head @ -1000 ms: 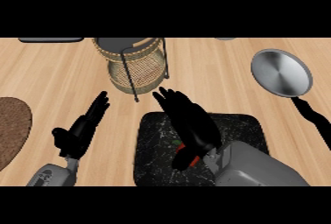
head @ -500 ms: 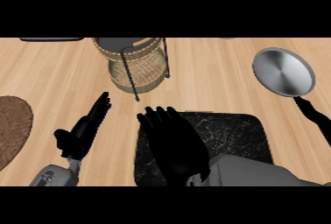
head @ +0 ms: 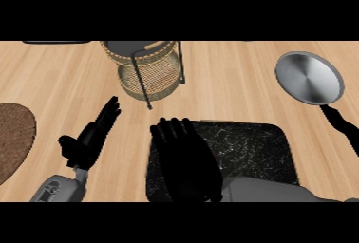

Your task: Pick the bell pepper from the tray and place it in the tiered basket

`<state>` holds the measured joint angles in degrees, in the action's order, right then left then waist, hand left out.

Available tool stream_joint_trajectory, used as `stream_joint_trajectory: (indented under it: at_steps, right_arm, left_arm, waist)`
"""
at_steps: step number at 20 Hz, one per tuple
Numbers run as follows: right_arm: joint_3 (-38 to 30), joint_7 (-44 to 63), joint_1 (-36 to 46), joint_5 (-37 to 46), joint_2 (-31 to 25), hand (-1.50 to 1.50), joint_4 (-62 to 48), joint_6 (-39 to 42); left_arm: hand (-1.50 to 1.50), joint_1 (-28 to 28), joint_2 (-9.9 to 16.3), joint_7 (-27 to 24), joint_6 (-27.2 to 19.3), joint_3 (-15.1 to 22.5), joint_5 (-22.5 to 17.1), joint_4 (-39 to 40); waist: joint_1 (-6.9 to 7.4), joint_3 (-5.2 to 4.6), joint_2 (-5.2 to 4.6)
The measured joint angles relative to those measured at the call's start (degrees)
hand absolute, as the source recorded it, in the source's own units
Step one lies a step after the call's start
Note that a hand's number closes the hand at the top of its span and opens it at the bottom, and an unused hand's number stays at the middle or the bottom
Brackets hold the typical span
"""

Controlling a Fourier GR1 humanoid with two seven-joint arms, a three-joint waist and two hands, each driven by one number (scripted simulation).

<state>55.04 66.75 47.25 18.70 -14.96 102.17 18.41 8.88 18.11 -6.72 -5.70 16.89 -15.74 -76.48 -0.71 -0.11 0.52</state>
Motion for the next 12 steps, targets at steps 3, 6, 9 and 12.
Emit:
stream_joint_trajectory:
  at_steps: [3, 6, 9, 12]
  right_arm:
    - [0.6, 0.3, -1.4, 1.0, -0.9, -1.5, -1.3, 0.5]
    - [0.2, 0.0, -3.1, 1.4, -1.2, -1.5, -3.0, 1.0]
    - [0.5, -0.6, -5.6, 3.5, -0.5, -1.5, -4.3, 0.9]
    - [-0.2, -1.9, -7.6, 5.3, -0.3, -1.5, -5.0, 1.2]
  left_arm:
    - [0.0, -0.7, 0.4, -0.6, 0.8, -0.3, -0.1, 0.0]
    - [0.0, -0.7, 0.3, -0.4, 0.9, -0.4, 0.2, -0.2]
    - [0.0, -1.0, 0.6, -0.8, 1.8, -1.0, 0.1, -0.3]
    - [0.0, -0.6, -0.8, -0.4, 1.1, -0.6, 1.0, -0.3]
  waist:
    - [-0.04, -0.01, -0.01]
    - [0.08, 0.02, -0.12]
    - [0.28, 0.04, -0.23]
    - [0.35, 0.06, -0.31]
